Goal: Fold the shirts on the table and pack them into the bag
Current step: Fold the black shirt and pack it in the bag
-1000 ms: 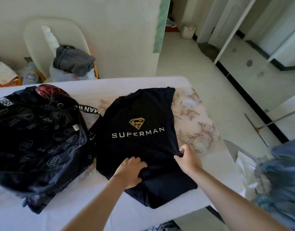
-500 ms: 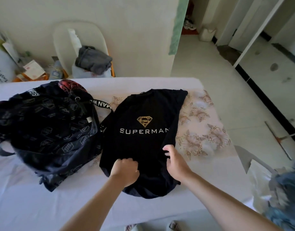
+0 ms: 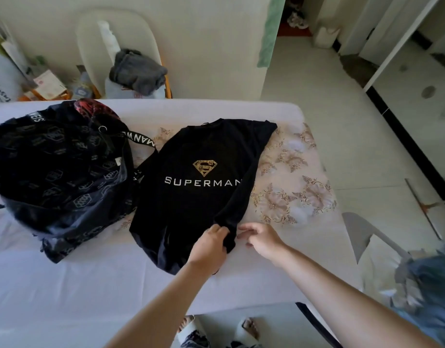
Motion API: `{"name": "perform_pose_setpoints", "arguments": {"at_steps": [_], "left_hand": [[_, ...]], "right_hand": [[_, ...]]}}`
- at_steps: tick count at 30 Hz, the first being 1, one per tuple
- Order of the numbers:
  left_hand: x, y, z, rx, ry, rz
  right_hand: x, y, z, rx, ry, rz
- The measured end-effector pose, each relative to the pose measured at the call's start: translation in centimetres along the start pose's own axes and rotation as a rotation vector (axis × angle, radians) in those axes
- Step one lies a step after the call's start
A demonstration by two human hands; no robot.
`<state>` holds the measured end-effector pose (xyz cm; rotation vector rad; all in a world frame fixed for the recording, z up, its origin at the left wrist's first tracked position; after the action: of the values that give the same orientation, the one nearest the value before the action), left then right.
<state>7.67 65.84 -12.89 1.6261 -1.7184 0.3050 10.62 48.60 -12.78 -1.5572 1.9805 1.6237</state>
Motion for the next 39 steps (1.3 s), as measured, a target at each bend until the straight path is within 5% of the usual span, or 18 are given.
{"name": "perform_pose_setpoints", "arguments": {"at_steps": [6, 11, 15, 18, 22, 25, 28, 31, 35, 39], "left_hand": [[0.5, 1.7, -5.1, 0.260, 0.876, -0.305], [0.7, 3.2, -7.8, 0.173, 1.150, -0.280], [2.9, 3.1, -7.4, -0.194, 1.012, -0.338], [6.0, 2.9, -5.3, -0.458, 0.709, -0.351], [4.8, 1.5, -1.6, -0.123, 0.214, -0.152], [2.5, 0.9, 0.4, -0.017, -0.076, -0.060], [0.6, 1.5, 1.3, -0.138, -0.324, -0.164], [-0.2, 2.4, 1.2, -0.246, -0.480, -0.226], [0.6, 2.7, 0.2, -0.286, -0.443, -0.220], [3.0, 1.8, -1.9, -0.525, -0.357, -0.335]], "right_hand": [[-1.4, 0.0, 0.8, 0.136, 0.444, -0.349], [-4.5, 0.0, 0.5, 0.260, 0.471, -0.596], [-3.2, -0.5, -3.2, 0.205, 0.669, -0.792], [-1.1, 1.2, -7.1, 0.125, 1.070, -0.739], [3.0, 2.2, -9.6, -0.083, 1.433, -0.396], [4.5, 2.5, -9.6, -0.030, 1.410, -0.328], [4.4, 2.4, -8.4, 0.140, 1.278, -0.476], [4.2, 1.8, -6.6, 0.137, 1.112, -0.493], [5.0, 1.4, -5.8, -0.047, 1.142, -0.336], [5.1, 1.4, -6.5, 0.035, 1.154, -0.390]]}}
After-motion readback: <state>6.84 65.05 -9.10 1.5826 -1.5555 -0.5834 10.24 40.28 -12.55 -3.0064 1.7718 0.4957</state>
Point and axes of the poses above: each hand's wrist, its own y-axis away from the middle knuckle, its own z-axis out of the palm, x = y × z, the point moved 1 cm from there along -y, towards the middle knuckle, and after that the axes turned 9 degrees about y, right-handed, at the moved point
